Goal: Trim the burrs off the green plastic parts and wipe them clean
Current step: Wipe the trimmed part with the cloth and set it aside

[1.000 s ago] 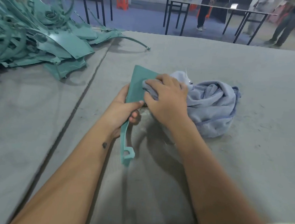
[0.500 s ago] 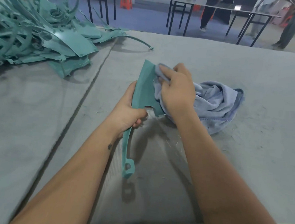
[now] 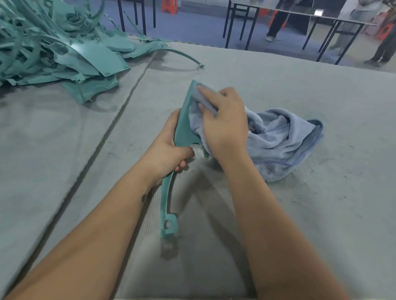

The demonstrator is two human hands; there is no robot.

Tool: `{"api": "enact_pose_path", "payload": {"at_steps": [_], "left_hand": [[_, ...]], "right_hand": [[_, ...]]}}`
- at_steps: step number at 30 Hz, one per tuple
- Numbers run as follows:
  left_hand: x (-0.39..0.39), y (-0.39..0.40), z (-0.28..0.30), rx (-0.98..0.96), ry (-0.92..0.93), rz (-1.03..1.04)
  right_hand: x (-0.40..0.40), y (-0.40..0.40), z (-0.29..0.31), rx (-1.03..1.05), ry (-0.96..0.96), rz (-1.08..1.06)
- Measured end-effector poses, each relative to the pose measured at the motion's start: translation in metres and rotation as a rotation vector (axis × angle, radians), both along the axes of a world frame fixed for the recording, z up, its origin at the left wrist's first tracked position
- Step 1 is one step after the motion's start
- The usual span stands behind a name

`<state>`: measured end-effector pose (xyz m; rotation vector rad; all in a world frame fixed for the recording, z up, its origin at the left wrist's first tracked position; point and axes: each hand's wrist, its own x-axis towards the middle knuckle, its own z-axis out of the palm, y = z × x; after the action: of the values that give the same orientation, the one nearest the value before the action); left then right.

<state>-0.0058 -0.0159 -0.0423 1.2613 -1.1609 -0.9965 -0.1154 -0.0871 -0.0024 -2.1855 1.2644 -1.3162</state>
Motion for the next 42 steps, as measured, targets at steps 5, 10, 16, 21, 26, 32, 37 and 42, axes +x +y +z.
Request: {"api": "enact_pose_path", "payload": {"at_steps": [5,10,16,21,26,32,37,42], "left_hand": [[0.001,0.0,0.0,0.0,0.008,-0.026],[0.002,-0.002,-0.002,0.007,0.094,0.003],[0.003,-0.001,-0.001,-0.003,0.025,0.037],[0.003,-0.002,0.001,0.011,-0.001,0.056],[0.003,-0.003,0.003,0.02,0.077,0.103],[0.001,0.0,0.005,0.033,0.083,0.1],[0.002,-0.001,0.007,0.052,0.1,0.099],[0.001,-0.001,0.009,0.04,0.164,0.125]], "right_hand": [[0.005,-0.008,0.021,0.035,0.057,-0.163],[0.013,0.022,0.003,-0.143,0.306,0.111],[-0.012,0.004,-0.006,-0.052,0.298,0.059],[-0.035,-0.017,-0.01,0.192,0.284,-0.19],[-0.021,-0.004,-0.009,0.142,0.469,0.106],[-0.03,-0.011,-0.012,0.213,0.298,0.06],[-0.033,-0.018,-0.012,0.233,0.308,-0.105],[-0.034,-0.003,-0.004,0.275,0.622,0.136]]}}
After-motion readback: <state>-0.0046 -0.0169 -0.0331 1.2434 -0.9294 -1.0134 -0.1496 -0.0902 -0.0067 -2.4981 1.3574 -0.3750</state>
